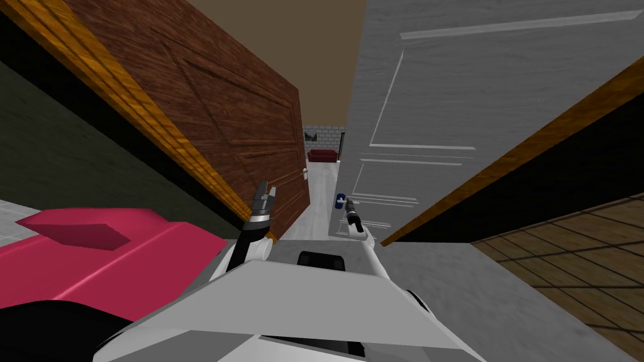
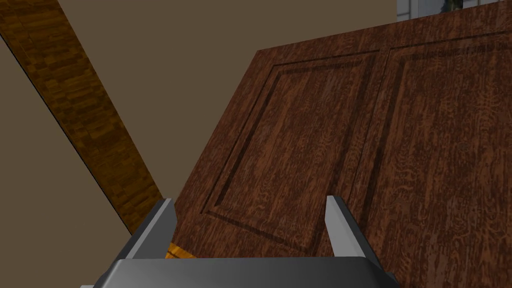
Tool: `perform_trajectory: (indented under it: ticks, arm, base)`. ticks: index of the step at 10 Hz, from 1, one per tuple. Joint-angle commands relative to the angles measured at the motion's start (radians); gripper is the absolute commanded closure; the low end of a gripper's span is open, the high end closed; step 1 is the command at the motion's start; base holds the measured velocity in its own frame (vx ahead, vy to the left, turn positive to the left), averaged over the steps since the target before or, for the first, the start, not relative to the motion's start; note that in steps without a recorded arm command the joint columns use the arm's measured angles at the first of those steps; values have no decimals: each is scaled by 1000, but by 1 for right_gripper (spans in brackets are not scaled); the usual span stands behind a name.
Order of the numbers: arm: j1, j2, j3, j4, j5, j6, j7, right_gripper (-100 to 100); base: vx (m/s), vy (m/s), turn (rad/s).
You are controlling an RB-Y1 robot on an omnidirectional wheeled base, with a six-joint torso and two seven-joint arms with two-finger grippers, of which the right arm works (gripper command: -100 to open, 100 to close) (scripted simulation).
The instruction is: Push the door open
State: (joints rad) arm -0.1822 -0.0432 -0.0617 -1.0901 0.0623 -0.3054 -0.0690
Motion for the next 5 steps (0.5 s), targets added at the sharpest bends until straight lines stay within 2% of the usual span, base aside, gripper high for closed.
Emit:
perform_trajectory:
  ticks: [1,5]
  arm:
    - [-4,-16,-26,-6,-3,-8,7,100]
    - [-11,-20,-71,2,-8,-9,25,100]
  base:
    - [203,97,-98]
    - [191,93,-84]
